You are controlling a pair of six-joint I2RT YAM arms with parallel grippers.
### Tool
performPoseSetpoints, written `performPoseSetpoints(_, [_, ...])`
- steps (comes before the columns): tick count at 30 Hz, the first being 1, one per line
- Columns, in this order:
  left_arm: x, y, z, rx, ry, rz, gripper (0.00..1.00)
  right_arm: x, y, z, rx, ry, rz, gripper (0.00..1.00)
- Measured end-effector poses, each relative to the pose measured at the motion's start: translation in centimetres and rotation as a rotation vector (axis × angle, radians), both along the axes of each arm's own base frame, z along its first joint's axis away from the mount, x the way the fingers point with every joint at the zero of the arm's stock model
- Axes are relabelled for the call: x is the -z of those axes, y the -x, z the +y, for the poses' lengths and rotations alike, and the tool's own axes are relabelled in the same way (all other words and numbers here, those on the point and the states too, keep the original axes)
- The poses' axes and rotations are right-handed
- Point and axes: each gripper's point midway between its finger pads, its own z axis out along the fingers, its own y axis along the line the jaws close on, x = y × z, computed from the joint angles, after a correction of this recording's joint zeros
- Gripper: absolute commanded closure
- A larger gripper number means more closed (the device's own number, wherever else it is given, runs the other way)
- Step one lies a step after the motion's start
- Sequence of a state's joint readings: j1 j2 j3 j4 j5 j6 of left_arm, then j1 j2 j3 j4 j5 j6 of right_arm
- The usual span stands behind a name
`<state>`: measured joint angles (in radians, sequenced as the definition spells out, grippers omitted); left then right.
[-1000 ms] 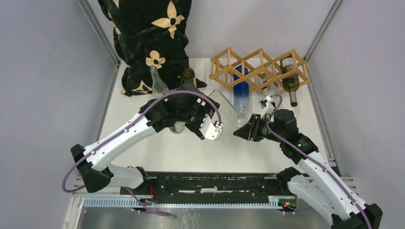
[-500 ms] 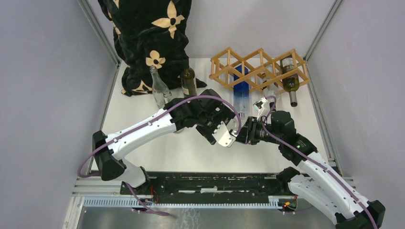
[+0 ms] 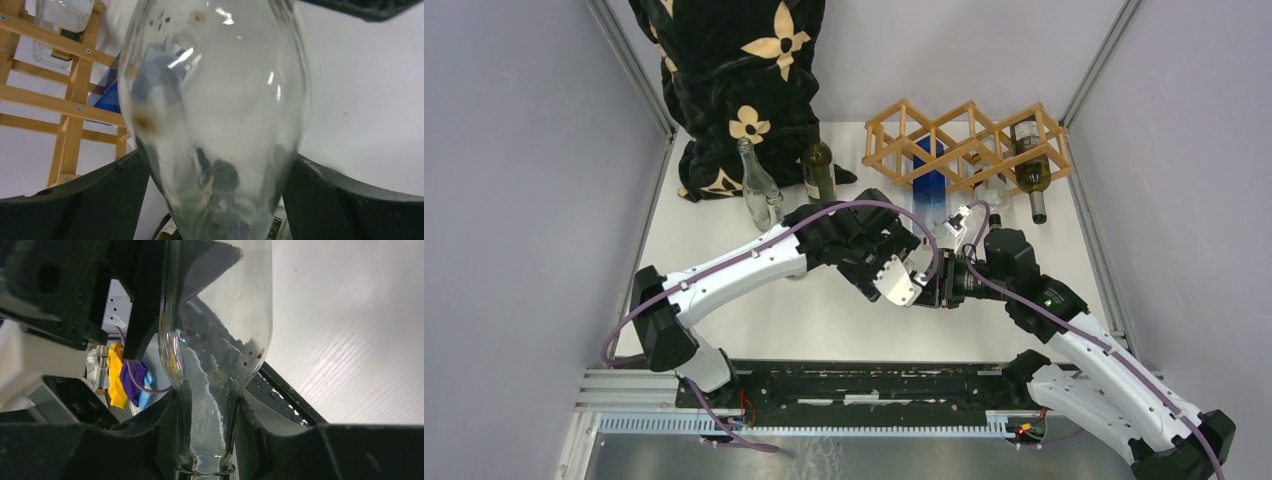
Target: Take the wine bottle off the wine rack
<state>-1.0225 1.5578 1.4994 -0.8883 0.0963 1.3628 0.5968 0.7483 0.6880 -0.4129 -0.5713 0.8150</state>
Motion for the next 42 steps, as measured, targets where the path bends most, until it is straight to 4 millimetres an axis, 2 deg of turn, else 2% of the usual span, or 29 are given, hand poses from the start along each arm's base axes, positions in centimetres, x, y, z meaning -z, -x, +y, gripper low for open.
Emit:
performPoseSetpoints(3, [0.9, -0.2, -0.1, -0.003, -0.022, 0.01, 0.12, 0.0, 0.3, 0.4, -0.027, 0.005, 0.006, 1.0])
performPoseSetpoints(5, [1.2, -0.2, 0.0, -0.007, -0.039, 0.016, 0.23, 0.1, 0.5, 0.7, -0.045, 0.011, 0.009, 1.0])
performPoseSetpoints(7, [1.5, -0.1, 0.3, -0.013, -0.058, 0.025, 0.41, 0.0, 0.3, 0.9, -0.049, 0.017, 0.004, 1.0])
performPoseSetpoints(8, [1.6, 0.0, 0.7, -0.022, -0.071, 0.035, 0.55, -0.2, 0.2, 1.0, -0.05, 0.019, -0.002, 1.0])
performPoseSetpoints(9, [1.6, 0.0, 0.8, -0.041, -0.066, 0.045, 0.68, -0.4, 0.0, 1.1, -0.052, 0.02, -0.01, 0.93])
performPoseSetpoints(10, [1.3, -0.1, 0.8, -0.051, -0.058, 0.048, 0.85, -0.4, -0.1, 1.1, -0.052, 0.024, -0.017, 0.85])
performPoseSetpoints(11, [1.2, -0.2, 0.9, -0.058, -0.057, 0.05, 0.96, -0.7, -0.1, 1.2, -0.052, 0.022, -0.027, 0.72])
performPoseSetpoints(12, [1.0, -0.4, 0.9, -0.062, -0.052, 0.047, 0.98, -0.8, -0.3, 1.2, -0.047, 0.024, -0.034, 0.56])
performPoseSetpoints(15, [0.9, -0.6, 1.0, -0.078, -0.043, 0.052, 0.98, -0.9, -0.4, 1.2, -0.051, 0.026, -0.052, 0.22])
performPoseSetpoints(17, [0.7, -0.5, 1.1, -0.088, -0.021, 0.079, 0.98, -0.8, -0.7, 0.9, -0.04, 0.052, -0.074, 0.1])
performPoseSetpoints(19, [0.2, -0.6, 1.3, -0.103, 0.007, 0.09, 0.98, -1.0, -1.5, 0.6, -0.007, 0.076, -0.098, 0.02])
performPoseSetpoints(22, [-0.8, -0.7, 1.3, -0.137, 0.074, 0.13, 0.98, -2.4, -2.7, 0.0, 0.044, 0.108, -0.159, 0.02])
performPoseSetpoints(26, [-2.8, -1.4, 1.1, -0.208, 0.214, 0.2, 0.98, -5.4, -4.0, -0.9, 0.106, 0.123, -0.269, 0.02])
performPoseSetpoints(32, [-3.6, -3.9, 3.1, -0.44, 0.35, 0.356, 0.98, -10.1, -3.3, -2.0, 0.113, 0.061, -0.486, 0.02])
performPoseSetpoints(37, [-3.7, -2.2, 2.2, -0.463, 0.394, 0.505, 0.98, -12.4, -3.7, -1.8, 0.107, 0.009, -0.628, 0.02])
performPoseSetpoints(42, [-4.6, 0.1, 1.5, -0.439, 0.415, 0.64, 0.98, -12.4, -4.6, -1.2, 0.116, -0.033, -0.729, 0.02])
